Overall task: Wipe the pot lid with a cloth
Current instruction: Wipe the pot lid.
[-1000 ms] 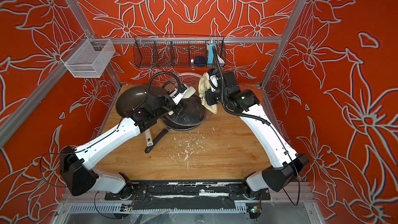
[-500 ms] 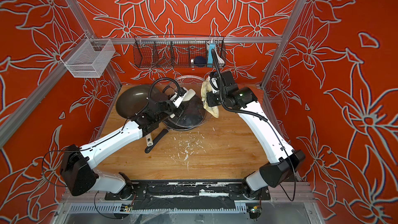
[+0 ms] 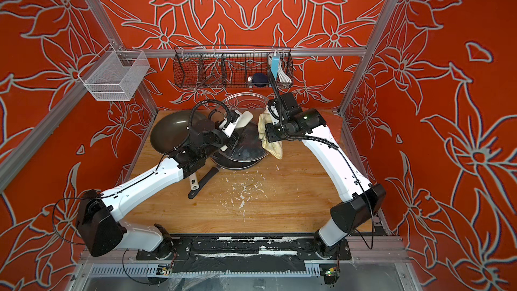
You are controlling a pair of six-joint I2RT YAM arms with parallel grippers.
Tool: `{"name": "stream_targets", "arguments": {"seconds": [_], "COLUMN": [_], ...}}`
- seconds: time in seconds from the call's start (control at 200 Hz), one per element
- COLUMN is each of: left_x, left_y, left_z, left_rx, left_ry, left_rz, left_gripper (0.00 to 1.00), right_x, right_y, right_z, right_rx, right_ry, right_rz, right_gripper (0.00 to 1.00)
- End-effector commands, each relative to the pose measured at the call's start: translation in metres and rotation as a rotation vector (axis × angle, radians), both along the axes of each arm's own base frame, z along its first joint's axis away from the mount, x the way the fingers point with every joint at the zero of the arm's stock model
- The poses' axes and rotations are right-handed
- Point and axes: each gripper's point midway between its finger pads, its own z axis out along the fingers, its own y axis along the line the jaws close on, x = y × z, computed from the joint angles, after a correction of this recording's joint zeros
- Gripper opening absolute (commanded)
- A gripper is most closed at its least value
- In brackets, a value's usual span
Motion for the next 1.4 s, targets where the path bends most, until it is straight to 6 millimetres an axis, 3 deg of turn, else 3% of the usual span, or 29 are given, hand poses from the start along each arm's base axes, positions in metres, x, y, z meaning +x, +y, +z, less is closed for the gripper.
{"name": "stream_targets", "arguments": {"seconds": [0.0,0.265,0.37,0.45,0.666,0.926,1.086,1.396], "left_x": [-0.023,-0.022,-0.021,-0.022,-0.029,-0.054,-0.07,-0.089], "left_y": [0.02,0.022,0.023,0.023,0.02,-0.001,-0.016,-0.031], "left_z": [0.154,0.164,0.166,0.165,0.162,0.154,0.144,0.126], "left_rx": [-0.291,-0.328,-0.332,-0.328,-0.288,-0.175,-0.053,0.122], "left_ry": [-0.378,-0.376,-0.378,-0.378,-0.412,-0.511,-0.581,-0.663], "left_rz": [0.013,0.027,0.03,0.029,-0.008,-0.183,-0.299,-0.445], "left_gripper": [0.0,0.0,0.0,0.0,0.0,0.0,0.0,0.0], "right_x": [-0.011,-0.03,-0.034,-0.029,-0.012,0.018,0.036,0.066], "right_y": [0.017,0.054,0.059,0.05,0.003,-0.048,-0.056,-0.037], "right_z": [0.006,0.002,0.0,0.001,-0.004,-0.009,-0.002,0.017], "right_rx": [0.048,0.086,0.085,0.053,0.005,0.007,0.002,0.04], "right_ry": [0.035,0.062,0.069,0.039,0.031,0.038,0.012,-0.029], "right_rz": [0.052,0.167,0.181,0.151,0.019,-0.102,-0.121,-0.077], "right_gripper": [0.0,0.0,0.0,0.0,0.0,0.0,0.0,0.0]}}
